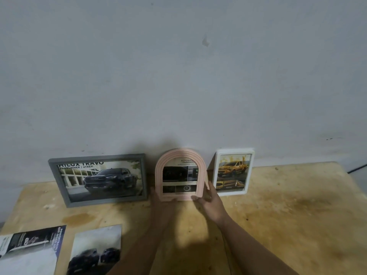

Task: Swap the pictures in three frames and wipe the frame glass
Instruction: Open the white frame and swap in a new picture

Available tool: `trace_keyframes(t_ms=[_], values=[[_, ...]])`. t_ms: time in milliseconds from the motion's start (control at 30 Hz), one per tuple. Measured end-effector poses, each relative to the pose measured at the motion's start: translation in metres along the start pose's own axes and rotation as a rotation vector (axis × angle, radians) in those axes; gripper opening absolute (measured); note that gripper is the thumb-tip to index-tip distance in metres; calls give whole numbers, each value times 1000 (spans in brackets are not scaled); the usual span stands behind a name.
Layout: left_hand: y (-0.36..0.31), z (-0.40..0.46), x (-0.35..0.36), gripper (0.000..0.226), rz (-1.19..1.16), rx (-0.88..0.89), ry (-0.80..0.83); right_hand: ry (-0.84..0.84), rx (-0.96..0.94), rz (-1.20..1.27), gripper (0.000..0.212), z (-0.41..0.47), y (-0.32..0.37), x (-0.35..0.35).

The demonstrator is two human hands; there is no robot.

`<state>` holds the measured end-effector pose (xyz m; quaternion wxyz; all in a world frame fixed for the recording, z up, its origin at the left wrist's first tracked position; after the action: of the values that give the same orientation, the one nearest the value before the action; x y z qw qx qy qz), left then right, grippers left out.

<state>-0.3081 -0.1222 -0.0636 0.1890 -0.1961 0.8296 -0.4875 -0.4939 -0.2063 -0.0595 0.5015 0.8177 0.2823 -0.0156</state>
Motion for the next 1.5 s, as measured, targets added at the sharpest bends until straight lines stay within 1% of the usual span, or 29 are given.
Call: trace_keyframes(t_ms=[67,100,167,233,300,400,467,567,600,633,733,800,833,867,933,1000,1100,1167,1267,1400,1500], values=[[15,-17,6,79,62,-93,-58,-33,25,44,69,-9,-14,-7],[24,-25,11,74,98,-141,-55,-40,41,76,57,-16,-20,-12],[35,-39,30,65,157,-190,23,-83,45,65,47,-26,-37,-25],[35,-47,54,53,241,-220,112,-126,41,-16,27,-36,-46,-45],[25,-53,82,50,285,-178,220,-196,55,-90,26,-39,-52,-70],[0,-58,122,58,234,-65,357,-312,96,-97,26,-38,-54,-109],[-17,-52,147,63,220,2,413,-383,95,-79,23,-30,-48,-137],[-35,-37,179,98,195,32,364,-463,73,-45,15,-12,-30,-173],[-41,-33,187,105,166,25,343,-472,82,-29,15,-4,-24,-182],[-50,-32,193,108,149,15,318,-465,94,-13,20,5,-20,-190],[-56,-17,206,108,107,1,235,-418,122,30,41,25,3,-204],[-55,-7,209,107,91,-15,188,-360,117,39,49,37,18,-205],[-55,-4,210,102,77,-34,177,-317,113,44,51,40,24,-202],[-54,0,211,92,60,-46,170,-264,109,51,51,43,28,-199],[-50,5,211,59,66,7,164,-192,92,78,48,46,31,-196],[-48,4,211,50,96,82,157,-203,84,78,51,43,33,-199],[-48,-13,205,41,127,130,173,-231,95,61,68,32,24,-209],[-43,-29,200,31,173,159,187,-217,123,44,77,18,10,-213],[-32,-51,192,13,203,216,228,-156,163,68,79,-7,-11,-214],[-27,-80,178,13,139,198,273,-49,214,104,72,-40,-34,-202],[-36,-104,160,21,118,191,279,22,251,84,77,-53,-40,-183]])
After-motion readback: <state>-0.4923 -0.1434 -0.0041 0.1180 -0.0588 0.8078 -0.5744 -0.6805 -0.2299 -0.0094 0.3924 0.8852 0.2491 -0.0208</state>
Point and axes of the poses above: each hand's wrist, its own z-axis towards the middle knuckle, its own x-axis out of the palm, y = z × x, the point moved 3 cm from there along z, towards the middle knuckle, and after that the axes turned 7 degrees about -z, right-handed, at the moved point
